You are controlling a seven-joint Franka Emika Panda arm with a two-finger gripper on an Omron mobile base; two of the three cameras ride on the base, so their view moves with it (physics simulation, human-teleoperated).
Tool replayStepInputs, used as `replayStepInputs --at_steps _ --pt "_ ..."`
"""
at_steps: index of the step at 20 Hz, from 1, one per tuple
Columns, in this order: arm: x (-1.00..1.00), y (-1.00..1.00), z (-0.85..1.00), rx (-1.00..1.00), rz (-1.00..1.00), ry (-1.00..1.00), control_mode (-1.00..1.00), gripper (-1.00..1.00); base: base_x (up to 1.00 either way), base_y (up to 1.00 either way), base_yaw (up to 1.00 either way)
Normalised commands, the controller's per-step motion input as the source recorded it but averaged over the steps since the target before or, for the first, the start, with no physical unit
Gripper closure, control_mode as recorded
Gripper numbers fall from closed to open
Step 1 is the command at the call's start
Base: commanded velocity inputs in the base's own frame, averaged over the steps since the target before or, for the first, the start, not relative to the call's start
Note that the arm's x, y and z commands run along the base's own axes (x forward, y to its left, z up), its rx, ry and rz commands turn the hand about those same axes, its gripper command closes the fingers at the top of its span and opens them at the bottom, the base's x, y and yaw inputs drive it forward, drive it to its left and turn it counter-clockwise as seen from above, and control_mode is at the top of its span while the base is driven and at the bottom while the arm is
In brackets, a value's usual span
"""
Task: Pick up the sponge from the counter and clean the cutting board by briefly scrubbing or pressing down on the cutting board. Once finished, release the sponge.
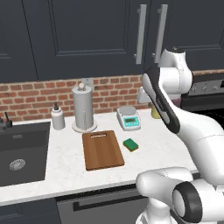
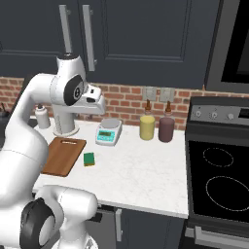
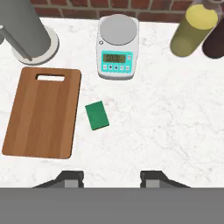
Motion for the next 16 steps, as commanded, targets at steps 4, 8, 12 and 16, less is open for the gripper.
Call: replayStepInputs --at_steps 4,8,12,16 --pt "-0.25 0.00 0.00 0.00 0.00 0.00 -1.00 -1.00 0.00 0.00 0.00" --pt "-0.79 0.01 -0.14 -0.05 0.07 0.00 -1.00 -1.00 0.00 0.00 0.00" --pt "-0.99 0.03 -0.31 -0.04 0.06 0.01 -1.00 -1.00 0.00 0.00 0.00" --pt "-0.62 0.19 -0.63 -0.04 0.06 0.00 -1.00 -1.00 0.00 0.00 0.00"
